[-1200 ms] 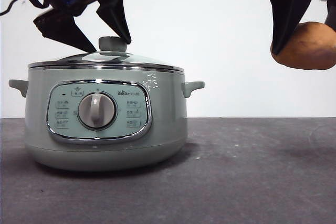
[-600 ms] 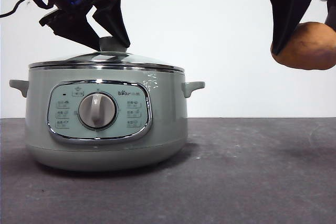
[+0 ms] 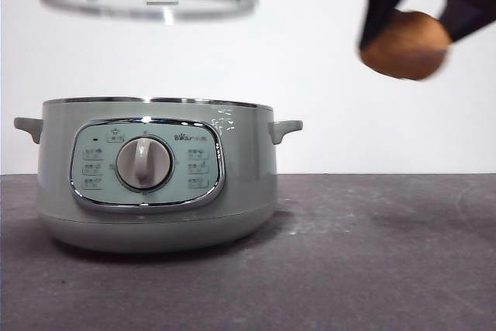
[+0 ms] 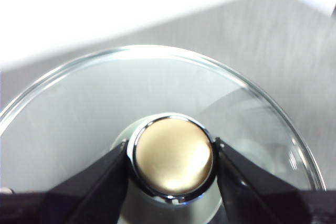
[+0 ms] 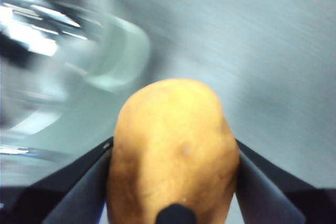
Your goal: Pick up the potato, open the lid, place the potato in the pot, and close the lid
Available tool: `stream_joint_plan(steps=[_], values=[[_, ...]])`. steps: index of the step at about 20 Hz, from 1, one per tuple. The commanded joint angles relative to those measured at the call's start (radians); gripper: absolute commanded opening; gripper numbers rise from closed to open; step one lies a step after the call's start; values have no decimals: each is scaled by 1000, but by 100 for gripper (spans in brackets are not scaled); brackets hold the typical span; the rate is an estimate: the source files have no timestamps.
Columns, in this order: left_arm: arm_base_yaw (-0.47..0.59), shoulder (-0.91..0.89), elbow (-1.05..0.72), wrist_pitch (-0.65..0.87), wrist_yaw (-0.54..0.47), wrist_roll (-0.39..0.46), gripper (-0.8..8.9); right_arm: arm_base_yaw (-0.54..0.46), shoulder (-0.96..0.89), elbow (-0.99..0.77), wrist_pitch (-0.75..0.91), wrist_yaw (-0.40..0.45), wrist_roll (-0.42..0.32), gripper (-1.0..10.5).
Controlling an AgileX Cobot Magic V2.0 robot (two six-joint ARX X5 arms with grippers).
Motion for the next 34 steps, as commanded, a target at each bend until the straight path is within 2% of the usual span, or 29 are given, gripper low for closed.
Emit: stream_joint_plan(steps=[1,5,10,16,19,26,32,33,34], values=[[-1,-77,55,-13,-28,50,-9,34,17,27,79,-55,-5,-12],[-1,-200,114,-117,-93,69,-9,114,130,152,87,-76,-9,-12],[-1,-338,133,-200,-159,92,-9,206,382,397,45,-77,-66,-12],[-1,-447,133,-262,-201,92,-9,248,739,741,-83,-76,-159,-13],[-1,-458,133,-285,-201,92,-9,257,877,851,-122,-69,-197,-13],[-1,-458,133,-314,-201,91,-9,268,1002,875,-127,-56,-232,-13],[-1,-451,133,-315,-201,91,-9,272,1027,875,-154,-36,-272,-12],[-1,-450,133,-317,-201,91,-9,272,1027,875,-155,-31,-273,34],[-1,-446,133,-322,-201,91,-9,272,1027,875,-155,-16,-273,146]])
